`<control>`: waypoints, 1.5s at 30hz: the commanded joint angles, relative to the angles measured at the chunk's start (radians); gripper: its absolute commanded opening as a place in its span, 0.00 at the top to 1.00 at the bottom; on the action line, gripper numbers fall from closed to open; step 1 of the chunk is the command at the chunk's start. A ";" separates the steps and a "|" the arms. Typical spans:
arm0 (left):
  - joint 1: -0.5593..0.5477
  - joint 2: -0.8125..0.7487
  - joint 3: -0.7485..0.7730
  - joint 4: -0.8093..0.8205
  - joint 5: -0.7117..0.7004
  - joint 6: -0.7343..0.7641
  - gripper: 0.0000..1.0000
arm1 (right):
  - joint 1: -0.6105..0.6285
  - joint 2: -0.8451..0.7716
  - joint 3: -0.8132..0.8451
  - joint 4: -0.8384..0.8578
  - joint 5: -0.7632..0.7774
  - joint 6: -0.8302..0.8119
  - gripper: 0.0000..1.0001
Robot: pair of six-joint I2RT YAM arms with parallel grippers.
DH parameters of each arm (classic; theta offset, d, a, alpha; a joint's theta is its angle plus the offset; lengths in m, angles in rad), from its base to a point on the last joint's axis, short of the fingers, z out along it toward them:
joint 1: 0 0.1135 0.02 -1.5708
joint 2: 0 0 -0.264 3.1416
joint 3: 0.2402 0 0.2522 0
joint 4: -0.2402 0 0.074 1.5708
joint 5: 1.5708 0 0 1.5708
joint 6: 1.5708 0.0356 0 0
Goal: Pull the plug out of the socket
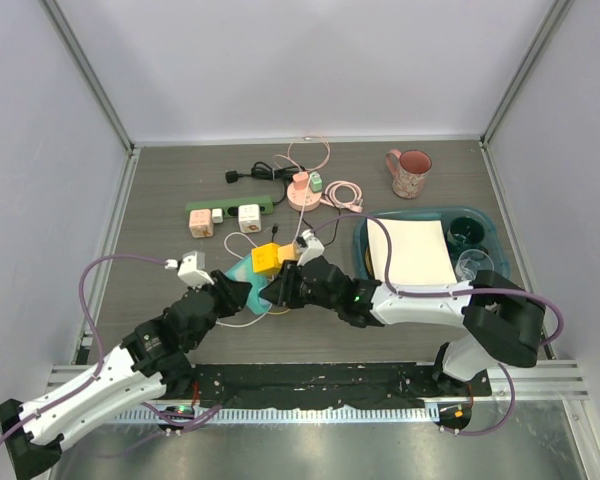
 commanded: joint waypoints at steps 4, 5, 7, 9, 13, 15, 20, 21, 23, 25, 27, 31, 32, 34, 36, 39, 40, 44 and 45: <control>0.024 0.038 0.007 -0.047 -0.205 0.082 1.00 | 0.014 -0.119 -0.060 0.027 0.015 -0.035 0.99; 0.024 0.030 0.002 -0.049 -0.210 0.082 1.00 | 0.016 -0.126 -0.069 0.033 0.015 -0.032 0.99; 0.026 0.024 0.004 -0.050 -0.221 0.077 1.00 | 0.016 -0.142 -0.078 0.027 0.015 -0.037 0.99; 0.024 0.019 0.007 -0.053 -0.227 0.077 1.00 | 0.016 -0.155 -0.084 0.023 0.004 -0.043 0.99; 0.026 0.031 0.017 -0.070 -0.232 0.076 1.00 | 0.016 -0.201 -0.103 0.015 0.001 -0.043 0.99; 0.026 0.033 0.013 -0.062 -0.225 0.074 1.00 | 0.014 -0.228 -0.112 0.006 0.006 -0.049 0.99; 0.024 0.041 0.027 -0.055 -0.215 0.103 1.00 | 0.016 -0.290 -0.145 -0.057 -0.011 -0.055 0.99; 0.026 0.057 0.034 -0.068 -0.219 0.108 1.00 | 0.014 -0.303 -0.162 -0.056 -0.011 -0.055 0.99; 0.026 0.077 0.056 -0.081 -0.230 0.119 1.00 | 0.016 -0.331 -0.198 -0.057 -0.011 -0.064 0.99; 0.024 0.096 0.066 -0.078 -0.229 0.137 1.00 | 0.016 -0.356 -0.213 -0.077 0.012 -0.076 0.99; 0.024 0.097 0.065 -0.059 -0.222 0.161 1.00 | 0.014 -0.365 -0.230 -0.103 0.033 -0.084 0.99; 0.024 0.061 0.047 -0.033 -0.221 0.186 1.00 | 0.014 -0.350 -0.252 -0.125 0.053 -0.096 0.99; 0.026 0.047 0.042 -0.029 -0.222 0.186 1.00 | 0.014 -0.344 -0.253 -0.129 0.061 -0.098 0.99; 0.026 0.015 0.028 -0.027 -0.221 0.186 1.00 | 0.011 -0.327 -0.258 -0.151 0.091 -0.101 0.96; 0.024 0.002 0.016 -0.032 -0.218 0.180 1.00 | 0.007 -0.311 -0.262 -0.158 0.101 -0.103 0.85; 0.024 0.005 0.004 -0.053 -0.225 0.160 1.00 | -0.006 -0.301 -0.258 -0.166 0.090 -0.104 0.63; 0.024 0.010 -0.001 -0.052 -0.225 0.153 1.00 | -0.006 -0.304 -0.250 -0.171 0.084 -0.103 0.57; 0.024 0.064 -0.013 -0.009 -0.222 0.146 1.00 | -0.006 -0.340 -0.221 -0.181 0.047 -0.090 0.36; 0.026 0.071 -0.010 -0.004 -0.219 0.146 1.00 | -0.007 -0.351 -0.216 -0.188 0.046 -0.080 0.31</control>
